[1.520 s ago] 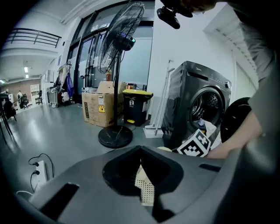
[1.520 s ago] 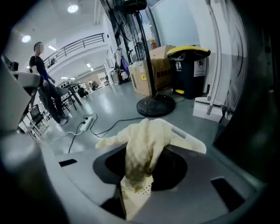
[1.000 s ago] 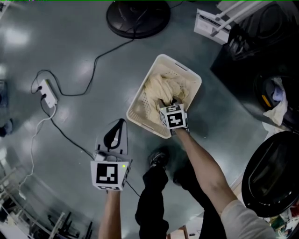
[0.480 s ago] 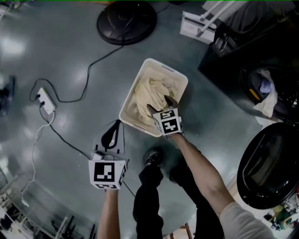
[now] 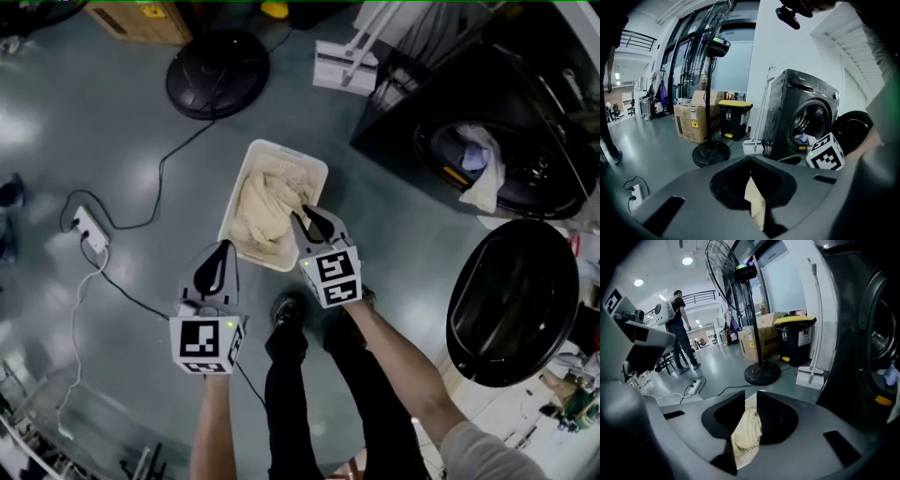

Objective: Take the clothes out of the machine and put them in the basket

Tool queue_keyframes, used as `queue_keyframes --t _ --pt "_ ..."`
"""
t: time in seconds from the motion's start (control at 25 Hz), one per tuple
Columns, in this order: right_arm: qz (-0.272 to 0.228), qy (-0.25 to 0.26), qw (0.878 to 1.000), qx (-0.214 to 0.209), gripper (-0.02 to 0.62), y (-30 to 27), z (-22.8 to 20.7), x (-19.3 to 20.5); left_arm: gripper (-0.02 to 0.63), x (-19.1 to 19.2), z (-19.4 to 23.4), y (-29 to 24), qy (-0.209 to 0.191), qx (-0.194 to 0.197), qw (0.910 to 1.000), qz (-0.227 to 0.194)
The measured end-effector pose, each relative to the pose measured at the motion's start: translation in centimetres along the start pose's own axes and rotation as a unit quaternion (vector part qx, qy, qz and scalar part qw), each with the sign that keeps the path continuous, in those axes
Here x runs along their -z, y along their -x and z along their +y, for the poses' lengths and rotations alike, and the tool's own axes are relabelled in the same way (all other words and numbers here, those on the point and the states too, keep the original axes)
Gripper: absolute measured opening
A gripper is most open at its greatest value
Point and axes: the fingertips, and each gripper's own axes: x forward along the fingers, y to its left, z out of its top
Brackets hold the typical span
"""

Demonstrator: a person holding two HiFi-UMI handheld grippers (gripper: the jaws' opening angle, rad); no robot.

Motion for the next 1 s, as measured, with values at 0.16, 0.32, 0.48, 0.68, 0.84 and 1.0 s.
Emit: queue_keyframes --t 0.16,0.32,0.48,0.68,0.84,1.0 --pt "-0.037 0.006 0.999 0.029 0.033 4.4 -2.4 -3.8 0.018 -3.0 -2.3 -0.7 -0.015 0.016 0.9998 0.002" --pt "-0.067 0.012 0.997 0.043 0.025 8.2 -4.6 -6.8 0.018 -5.1 -4.8 -2.0 -0.028 0.034 0.9990 0.009" --pt "-0.090 -0.003 0.993 0.070 0.025 11.6 -8.4 -8.3 0.018 -6.8 -8.1 -4.1 -0.049 0.054 0.9973 0.010" --pt "-0.096 -0.031 0.986 0.131 0.025 16.4 -15.4 -7.5 0.018 -8.5 -13.8 -6.9 -0.068 0.095 0.9931 0.009" --pt "-0.095 -0.057 0.976 0.189 0.025 21.2 -21.4 -5.2 0.018 -9.1 -19.9 -9.3 -0.090 0.140 0.9860 0.010" --pt "-0.093 -0.086 0.961 0.245 0.025 25.7 -26.9 -2.4 0.018 -9.4 -25.5 -11.4 -0.112 0.180 0.9772 0.012"
